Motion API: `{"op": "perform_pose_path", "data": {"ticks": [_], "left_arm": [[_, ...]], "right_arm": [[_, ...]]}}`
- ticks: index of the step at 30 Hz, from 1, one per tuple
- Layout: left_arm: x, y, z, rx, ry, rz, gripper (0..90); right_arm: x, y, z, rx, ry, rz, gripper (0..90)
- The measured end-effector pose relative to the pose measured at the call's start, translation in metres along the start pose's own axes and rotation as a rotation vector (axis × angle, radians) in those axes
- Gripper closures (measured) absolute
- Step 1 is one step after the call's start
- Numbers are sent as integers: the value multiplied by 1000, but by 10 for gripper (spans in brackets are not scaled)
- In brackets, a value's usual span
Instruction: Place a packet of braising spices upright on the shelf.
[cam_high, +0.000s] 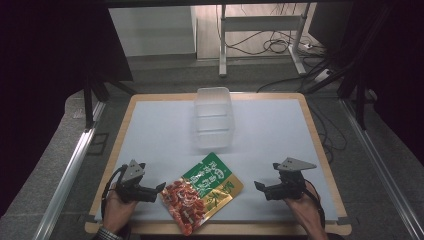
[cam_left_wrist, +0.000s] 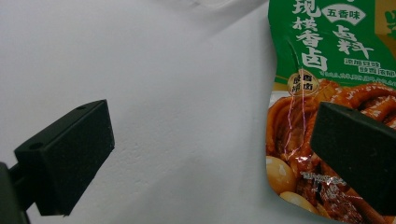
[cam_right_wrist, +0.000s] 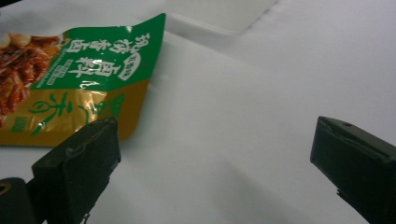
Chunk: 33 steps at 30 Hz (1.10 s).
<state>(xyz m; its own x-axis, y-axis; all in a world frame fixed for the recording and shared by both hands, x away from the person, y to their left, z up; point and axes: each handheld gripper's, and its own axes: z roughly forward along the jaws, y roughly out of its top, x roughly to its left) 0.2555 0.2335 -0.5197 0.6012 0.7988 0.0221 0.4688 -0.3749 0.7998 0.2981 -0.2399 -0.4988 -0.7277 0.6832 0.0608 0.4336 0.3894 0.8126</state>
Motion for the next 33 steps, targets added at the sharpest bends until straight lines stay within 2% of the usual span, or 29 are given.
{"op": "perform_pose_path", "data": {"ticks": [7, 14, 25, 33], "left_arm": [[0, 0, 0, 0, 1, 1, 0], [0, 0, 0, 0, 2, 2, 0], [-1, 0, 1, 5, 1, 7, 0], [-1, 0, 1, 8, 0, 9, 0]], "right_arm": [[6, 5, 12, 3, 46, -43, 12], [11, 10, 23, 19, 80, -42, 9], [24, 17, 44, 40, 104, -84, 7], [33, 20, 62, 91, 149, -111, 8]]}}
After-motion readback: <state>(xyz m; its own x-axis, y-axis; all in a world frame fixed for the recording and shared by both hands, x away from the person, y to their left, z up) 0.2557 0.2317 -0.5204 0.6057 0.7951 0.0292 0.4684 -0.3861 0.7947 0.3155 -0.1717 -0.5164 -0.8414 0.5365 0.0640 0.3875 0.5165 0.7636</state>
